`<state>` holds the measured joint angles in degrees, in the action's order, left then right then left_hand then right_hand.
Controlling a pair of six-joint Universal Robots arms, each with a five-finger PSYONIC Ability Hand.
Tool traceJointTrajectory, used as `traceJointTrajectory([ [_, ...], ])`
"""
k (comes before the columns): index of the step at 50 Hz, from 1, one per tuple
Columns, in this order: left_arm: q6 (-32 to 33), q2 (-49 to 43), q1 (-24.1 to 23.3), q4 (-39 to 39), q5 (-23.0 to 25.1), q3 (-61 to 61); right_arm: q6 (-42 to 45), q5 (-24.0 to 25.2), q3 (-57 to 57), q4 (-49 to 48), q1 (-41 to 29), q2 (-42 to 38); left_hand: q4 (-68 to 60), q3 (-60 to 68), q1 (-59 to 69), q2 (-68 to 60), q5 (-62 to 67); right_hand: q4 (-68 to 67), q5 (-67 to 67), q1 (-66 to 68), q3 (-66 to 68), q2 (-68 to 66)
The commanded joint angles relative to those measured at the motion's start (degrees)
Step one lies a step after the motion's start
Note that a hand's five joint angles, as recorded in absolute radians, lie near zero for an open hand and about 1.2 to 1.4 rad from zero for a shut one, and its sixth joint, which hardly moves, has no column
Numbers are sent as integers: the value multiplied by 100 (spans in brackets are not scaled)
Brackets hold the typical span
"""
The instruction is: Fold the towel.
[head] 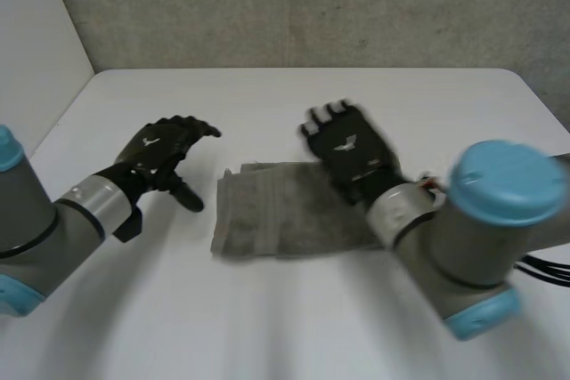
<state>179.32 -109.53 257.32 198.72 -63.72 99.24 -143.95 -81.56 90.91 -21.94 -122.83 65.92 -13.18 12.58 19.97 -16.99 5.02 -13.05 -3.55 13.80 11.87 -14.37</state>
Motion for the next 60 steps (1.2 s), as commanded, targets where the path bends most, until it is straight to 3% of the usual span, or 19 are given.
traceJointTrajectory([
  [1, -467, -200, -612, 9, -8, -317, -722, -53, 909, 233, 1004, 773, 318, -258, -588, 290, -93, 305, 355, -380, -187, 437],
  [8, -485, -464, -991, 9, -202, -458, -951, 255, 1377, 683, 1745, 756, 318, -258, -588, 290, -93, 305, 355, -380, -187, 437],
  [10, -477, -535, -1034, 9, -316, -458, -1021, 640, 1490, 753, 2024, 643, 318, -258, -588, 290, -93, 305, 28, -53, -187, 110],
  [16, -468, -728, -1105, -9, -562, -414, -1705, 1133, 1535, 753, 2175, 361, 318, -258, -605, 307, -110, 305, -662, 637, -187, -580],
  [33, -362, -280, -1131, -378, -615, 350, -2129, 1151, 1605, 674, 2026, 361, 318, -258, -488, 190, 8, 305, -1234, 1209, -187, -1152],
  [43, -345, -333, -1166, -360, -1125, 351, -2085, 1064, 1526, 419, 1472, 220, 318, -258, -454, 156, 41, 305, -1588, 1563, -187, -1506],
  [51, -107, -350, -1184, -360, -1406, 368, -2023, 1046, 1473, 331, 1454, 123, 318, -258, 387, -685, 882, 305, -1655, 1630, -187, -1573],
  [60, 745, -456, -1245, -369, -1872, 412, -1813, 950, 1324, 331, 1507, -61, 318, -258, 2052, -2350, 2548, 305, -3704, 3679, -187, -3622],
])
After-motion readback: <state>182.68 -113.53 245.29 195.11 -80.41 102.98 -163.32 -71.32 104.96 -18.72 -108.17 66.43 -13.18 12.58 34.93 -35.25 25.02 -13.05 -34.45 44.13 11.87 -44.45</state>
